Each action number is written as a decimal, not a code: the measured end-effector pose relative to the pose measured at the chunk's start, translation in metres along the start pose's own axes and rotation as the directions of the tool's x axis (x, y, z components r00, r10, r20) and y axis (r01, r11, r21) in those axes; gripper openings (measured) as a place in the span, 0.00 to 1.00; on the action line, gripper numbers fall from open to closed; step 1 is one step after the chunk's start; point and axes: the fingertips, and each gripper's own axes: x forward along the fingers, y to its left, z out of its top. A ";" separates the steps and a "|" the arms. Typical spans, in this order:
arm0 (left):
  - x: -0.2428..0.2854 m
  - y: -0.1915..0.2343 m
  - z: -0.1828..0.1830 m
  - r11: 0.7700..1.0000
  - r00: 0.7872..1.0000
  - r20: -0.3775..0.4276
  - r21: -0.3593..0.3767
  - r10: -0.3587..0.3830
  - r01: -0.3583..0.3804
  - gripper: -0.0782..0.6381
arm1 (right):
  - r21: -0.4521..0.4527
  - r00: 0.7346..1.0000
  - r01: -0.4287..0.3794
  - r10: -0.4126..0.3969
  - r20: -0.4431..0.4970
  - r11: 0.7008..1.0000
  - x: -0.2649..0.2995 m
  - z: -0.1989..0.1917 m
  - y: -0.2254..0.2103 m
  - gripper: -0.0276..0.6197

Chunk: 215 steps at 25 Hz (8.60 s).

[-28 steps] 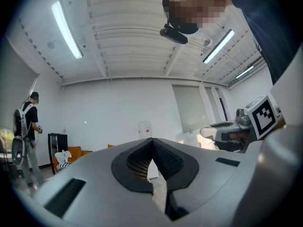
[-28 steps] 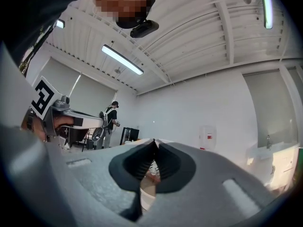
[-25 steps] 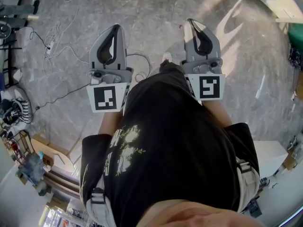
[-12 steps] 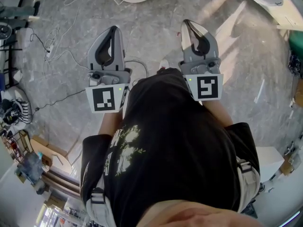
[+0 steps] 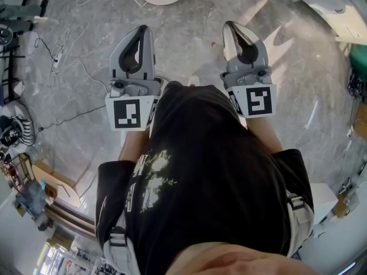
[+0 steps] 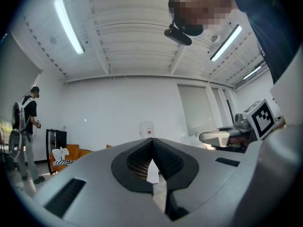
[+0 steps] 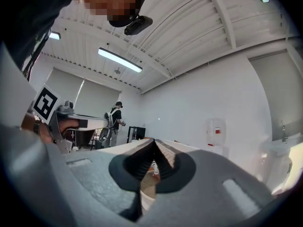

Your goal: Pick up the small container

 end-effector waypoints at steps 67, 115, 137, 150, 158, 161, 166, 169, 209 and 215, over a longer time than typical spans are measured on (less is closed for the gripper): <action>0.158 0.126 -0.044 0.997 0.992 -0.104 0.051 0.067 -0.062 0.11 | -0.015 0.995 -0.076 0.075 -0.060 0.997 0.207 -0.044 -0.048 0.04; 0.393 0.289 -0.108 0.997 0.993 -0.101 0.030 -0.068 0.071 0.11 | -0.021 0.999 0.018 -0.019 -0.032 1.000 0.459 -0.088 -0.133 0.04; 0.570 0.316 -0.090 0.982 0.981 -0.066 0.072 0.181 -0.176 0.11 | -0.070 0.973 -0.228 0.230 0.020 0.971 0.611 -0.081 -0.280 0.04; 0.613 0.290 -0.122 0.951 0.943 -0.124 0.055 0.309 -0.304 0.11 | -0.036 0.936 -0.350 0.351 0.015 0.936 0.631 -0.118 -0.334 0.04; 0.643 0.303 -0.130 0.952 0.937 -0.163 0.049 0.307 -0.304 0.11 | 0.004 0.935 -0.353 0.353 -0.030 0.936 0.654 -0.132 -0.354 0.04; 0.665 0.310 -0.132 0.961 0.949 -0.152 0.058 0.276 -0.270 0.11 | -0.004 0.942 -0.334 0.334 -0.044 0.942 0.670 -0.137 -0.366 0.04; 0.681 0.332 -0.136 0.969 0.961 -0.124 0.046 0.247 -0.243 0.11 | -0.001 0.952 -0.302 0.302 -0.046 0.953 0.692 -0.140 -0.371 0.04; 0.697 0.346 -0.129 0.972 0.968 -0.094 0.043 0.234 -0.231 0.11 | -0.005 0.954 -0.291 0.290 -0.071 0.957 0.708 -0.148 -0.376 0.04; 0.710 0.493 -0.173 0.998 0.994 -0.100 0.037 0.047 -0.043 0.11 | -0.077 0.983 -0.157 0.149 -0.109 0.985 0.827 -0.156 -0.290 0.04; 0.713 0.503 -0.171 0.995 0.992 -0.096 0.048 0.087 -0.083 0.11 | -0.070 0.975 -0.213 0.207 -0.073 0.975 0.844 -0.152 -0.286 0.04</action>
